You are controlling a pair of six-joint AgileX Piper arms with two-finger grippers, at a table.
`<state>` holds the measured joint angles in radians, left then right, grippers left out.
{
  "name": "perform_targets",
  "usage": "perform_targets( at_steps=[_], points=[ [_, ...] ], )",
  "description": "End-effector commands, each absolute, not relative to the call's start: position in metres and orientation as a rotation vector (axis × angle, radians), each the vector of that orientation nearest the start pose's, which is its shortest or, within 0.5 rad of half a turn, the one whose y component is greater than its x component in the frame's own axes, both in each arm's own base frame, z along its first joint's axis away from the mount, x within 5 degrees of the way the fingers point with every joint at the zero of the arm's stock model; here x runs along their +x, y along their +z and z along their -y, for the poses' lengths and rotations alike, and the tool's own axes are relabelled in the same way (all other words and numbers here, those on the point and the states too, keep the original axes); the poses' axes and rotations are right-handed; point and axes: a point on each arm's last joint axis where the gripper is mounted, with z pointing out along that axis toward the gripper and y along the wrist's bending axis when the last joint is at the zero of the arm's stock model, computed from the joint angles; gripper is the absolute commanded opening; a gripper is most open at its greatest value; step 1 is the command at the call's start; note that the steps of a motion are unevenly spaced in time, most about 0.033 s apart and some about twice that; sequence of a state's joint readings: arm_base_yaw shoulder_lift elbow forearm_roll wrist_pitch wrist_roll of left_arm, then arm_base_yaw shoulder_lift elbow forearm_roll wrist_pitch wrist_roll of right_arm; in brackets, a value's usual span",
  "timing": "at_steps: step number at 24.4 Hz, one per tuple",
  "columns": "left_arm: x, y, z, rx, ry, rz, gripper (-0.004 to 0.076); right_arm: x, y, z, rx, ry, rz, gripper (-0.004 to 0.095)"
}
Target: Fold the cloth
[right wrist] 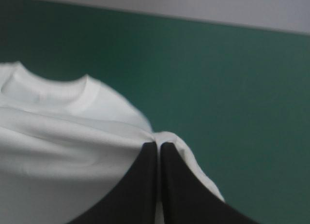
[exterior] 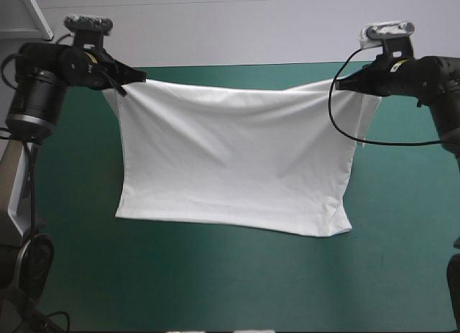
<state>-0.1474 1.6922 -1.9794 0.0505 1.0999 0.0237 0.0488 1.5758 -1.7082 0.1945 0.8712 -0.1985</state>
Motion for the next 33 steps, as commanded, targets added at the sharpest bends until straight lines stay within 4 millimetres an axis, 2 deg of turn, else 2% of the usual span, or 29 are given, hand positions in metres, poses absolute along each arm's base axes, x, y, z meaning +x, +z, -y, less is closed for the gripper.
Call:
perform_targets(
  at_steps=[1, 4, 8, 10, 13, 18, 21, 25, 28, 30, 33],
  points=[
    [0.324, 0.524, 0.039, 0.174, 0.063, -2.057, -0.0008, 0.316, 0.499, -0.026, -0.199, 0.126, -1.941, -0.0019],
    [0.308, 0.550, 0.034, 0.157, 0.097, -1.980, -0.0008, 0.306, 0.523, -0.026, -0.205, 0.122, -1.880, -0.0019],
    [0.293, 0.572, 0.029, 0.142, 0.135, -1.903, -0.0008, 0.294, 0.548, -0.026, -0.207, 0.115, -1.801, -0.0019],
    [0.290, 0.580, 0.029, 0.137, 0.133, -1.856, -0.0008, 0.288, 0.562, -0.026, -0.207, 0.114, -1.741, -0.0019],
    [0.298, 0.581, 0.031, 0.152, 0.137, -1.803, -0.0008, 0.292, 0.569, -0.026, -0.196, 0.116, -1.663, -0.0019],
    [0.348, 0.567, 0.041, 0.173, 0.125, -1.678, -0.0008, 0.358, 0.553, -0.026, -0.098, 0.142, -1.450, -0.0019],
    [0.374, 0.562, 0.045, 0.184, 0.138, -1.566, -0.0008, 0.386, 0.548, -0.023, -0.046, 0.130, -1.289, -0.0019],
    [0.382, 0.552, 0.041, 0.189, 0.235, -1.627, -0.0008, 0.387, 0.551, -0.026, -0.120, 0.101, -1.332, -0.0019],
    [0.389, 0.541, 0.041, 0.195, 0.238, -1.691, -0.0008, 0.388, 0.544, -0.028, -0.152, 0.113, -1.410, -0.0019],
    [0.396, 0.529, 0.042, 0.198, 0.225, -1.764, -0.0008, 0.393, 0.531, -0.032, -0.193, 0.133, -1.518, -0.0019],
    [0.408, 0.502, 0.043, 0.204, 0.239, -1.931, -0.0008, 0.404, 0.497, -0.035, -0.278, 0.125, -1.758, -0.0019]
  ],
)
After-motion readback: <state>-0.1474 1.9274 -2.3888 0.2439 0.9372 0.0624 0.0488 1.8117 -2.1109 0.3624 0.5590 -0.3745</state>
